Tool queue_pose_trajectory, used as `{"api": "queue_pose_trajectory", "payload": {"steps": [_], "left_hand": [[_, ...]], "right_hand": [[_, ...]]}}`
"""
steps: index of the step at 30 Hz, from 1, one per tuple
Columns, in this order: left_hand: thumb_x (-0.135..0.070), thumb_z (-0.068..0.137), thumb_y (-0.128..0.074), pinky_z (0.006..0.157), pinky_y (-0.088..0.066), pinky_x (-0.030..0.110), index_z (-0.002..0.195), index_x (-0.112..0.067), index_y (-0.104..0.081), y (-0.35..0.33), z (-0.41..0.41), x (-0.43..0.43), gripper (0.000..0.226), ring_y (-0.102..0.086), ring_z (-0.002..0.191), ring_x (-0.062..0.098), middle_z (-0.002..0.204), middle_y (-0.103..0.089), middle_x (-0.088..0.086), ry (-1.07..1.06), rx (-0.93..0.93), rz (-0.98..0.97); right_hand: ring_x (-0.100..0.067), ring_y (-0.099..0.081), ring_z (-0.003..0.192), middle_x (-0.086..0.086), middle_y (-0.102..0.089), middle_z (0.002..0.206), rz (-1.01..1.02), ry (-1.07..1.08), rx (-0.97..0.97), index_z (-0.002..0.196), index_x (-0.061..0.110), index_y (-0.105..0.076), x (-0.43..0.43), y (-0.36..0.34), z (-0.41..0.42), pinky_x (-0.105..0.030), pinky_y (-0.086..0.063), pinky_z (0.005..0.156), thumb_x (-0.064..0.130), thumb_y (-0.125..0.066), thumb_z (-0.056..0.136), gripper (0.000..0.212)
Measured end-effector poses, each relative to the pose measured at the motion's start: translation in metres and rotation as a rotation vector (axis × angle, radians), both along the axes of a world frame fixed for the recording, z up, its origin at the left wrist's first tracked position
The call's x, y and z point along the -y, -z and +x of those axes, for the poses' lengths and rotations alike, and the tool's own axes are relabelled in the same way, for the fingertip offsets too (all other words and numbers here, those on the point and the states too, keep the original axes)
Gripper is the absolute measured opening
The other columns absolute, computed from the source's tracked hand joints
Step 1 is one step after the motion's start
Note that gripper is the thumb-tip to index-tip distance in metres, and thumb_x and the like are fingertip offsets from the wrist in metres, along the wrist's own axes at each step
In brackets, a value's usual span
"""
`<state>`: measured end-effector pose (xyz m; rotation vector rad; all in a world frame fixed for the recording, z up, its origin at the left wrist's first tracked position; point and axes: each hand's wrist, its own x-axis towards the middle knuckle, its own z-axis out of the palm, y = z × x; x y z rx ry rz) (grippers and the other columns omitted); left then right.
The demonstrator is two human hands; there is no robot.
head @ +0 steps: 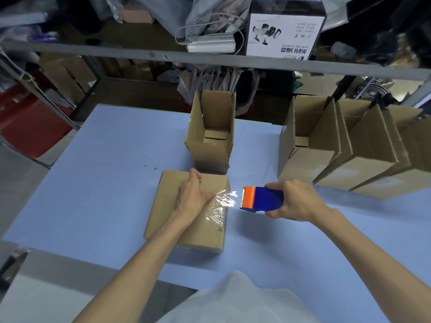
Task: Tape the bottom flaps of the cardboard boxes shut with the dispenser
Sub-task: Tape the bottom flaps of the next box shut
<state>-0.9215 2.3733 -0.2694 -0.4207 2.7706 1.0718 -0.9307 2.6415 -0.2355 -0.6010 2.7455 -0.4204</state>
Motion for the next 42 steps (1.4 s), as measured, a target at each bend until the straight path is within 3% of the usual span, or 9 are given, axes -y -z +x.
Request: {"api": "queue_pose_trajectory", "payload": {"steps": [6, 13, 20, 24, 28, 32, 34, 37, 42], "left_hand": [[-0.059, 0.070, -0.076, 0.065, -0.043, 0.036, 0.111, -0.012, -0.042, -0.008, -0.004, 0.004, 0.070, -0.063, 0.088, 0.032, 0.091, -0.064, 0.007, 0.082, 0.062, -0.390], [0.006, 0.079, -0.068, 0.068, -0.037, 0.003, 0.093, -0.018, -0.063, 0.005, 0.006, -0.006, 0.028, -0.055, 0.079, 0.009, 0.089, -0.056, -0.004, 0.327, -0.161, 0.033], [0.006, 0.080, -0.064, 0.071, -0.036, 0.004, 0.091, -0.019, -0.067, 0.009, 0.003, -0.003, 0.028, -0.054, 0.080, -0.002, 0.091, -0.059, -0.002, 0.328, -0.134, 0.069], [0.005, 0.078, -0.061, 0.068, -0.036, 0.005, 0.093, -0.029, -0.063, 0.010, 0.004, -0.003, 0.037, -0.051, 0.080, -0.003, 0.089, -0.057, -0.010, 0.351, -0.172, -0.011], [-0.042, 0.073, -0.052, 0.057, -0.029, 0.023, 0.078, -0.030, -0.049, 0.014, 0.004, -0.011, 0.014, -0.042, 0.072, 0.002, 0.079, -0.045, -0.012, 0.429, -0.078, -0.123], [-0.036, 0.075, -0.060, 0.055, -0.023, 0.025, 0.069, -0.030, -0.036, 0.017, 0.002, -0.018, 0.025, -0.042, 0.072, 0.011, 0.076, -0.037, -0.009, 0.429, -0.016, -0.149], [-0.023, 0.084, -0.058, 0.059, -0.021, 0.024, 0.080, -0.035, -0.051, 0.011, 0.002, -0.019, 0.015, -0.043, 0.087, 0.020, 0.082, -0.030, -0.011, 0.568, -0.037, -0.245], [-0.004, 0.087, -0.051, 0.076, -0.032, 0.026, 0.134, -0.032, -0.051, 0.007, -0.004, -0.019, 0.054, -0.038, 0.101, 0.022, 0.101, -0.035, -0.003, 0.703, -0.124, -0.340], [-0.041, 0.087, -0.057, 0.112, -0.022, 0.046, 0.142, -0.020, -0.036, 0.001, -0.026, -0.029, 0.063, -0.034, 0.129, 0.030, 0.137, -0.041, 0.008, 0.584, 0.104, -0.518]], "right_hand": [[-0.014, -0.058, 0.072, 0.008, -0.063, 0.079, 0.098, -0.100, -0.022, 0.095, 0.027, -0.057, 0.011, 0.003, -0.007, -0.024, -0.047, 0.057, 0.050, -0.071, 0.060, 0.043], [-0.021, -0.061, 0.076, 0.003, -0.066, 0.083, 0.160, -0.092, 0.051, 0.094, 0.021, -0.061, 0.033, 0.010, -0.012, -0.031, -0.052, 0.063, 0.054, -0.071, 0.063, 0.046], [-0.029, -0.055, 0.065, -0.006, -0.064, 0.085, 0.405, -0.230, -0.085, 0.077, 0.018, -0.044, 0.089, 0.002, -0.020, -0.028, -0.032, 0.055, 0.036, -0.070, 0.069, 0.033], [-0.027, -0.066, 0.089, -0.006, -0.066, 0.101, 0.567, -0.344, -0.049, 0.091, 0.019, -0.055, 0.086, 0.010, -0.011, -0.027, -0.035, 0.063, 0.024, -0.068, 0.077, 0.020], [-0.028, -0.063, 0.084, -0.008, -0.065, 0.096, 0.479, -0.156, -0.058, 0.096, 0.014, -0.056, 0.068, 0.009, -0.006, -0.030, -0.029, 0.058, 0.040, -0.073, 0.073, 0.039], [-0.029, -0.056, 0.096, -0.012, -0.057, 0.107, 0.415, 0.103, -0.090, 0.127, 0.010, -0.042, 0.053, 0.030, 0.008, -0.032, -0.029, 0.064, 0.052, -0.063, 0.083, 0.065], [-0.030, -0.049, 0.105, -0.017, -0.051, 0.118, 0.392, 0.163, -0.108, 0.147, 0.005, -0.018, 0.048, 0.045, 0.015, -0.032, -0.031, 0.073, 0.028, -0.053, 0.095, 0.066], [-0.034, -0.040, 0.116, -0.023, -0.038, 0.131, 0.359, 0.199, -0.025, 0.149, -0.001, 0.004, 0.049, 0.064, 0.025, -0.035, -0.035, 0.093, -0.004, -0.043, 0.091, 0.075], [-0.032, -0.039, 0.118, -0.020, -0.035, 0.133, 0.281, 0.233, 0.017, 0.150, 0.003, 0.001, 0.055, 0.083, 0.035, -0.035, -0.036, 0.098, -0.005, -0.039, 0.091, 0.072]]}}
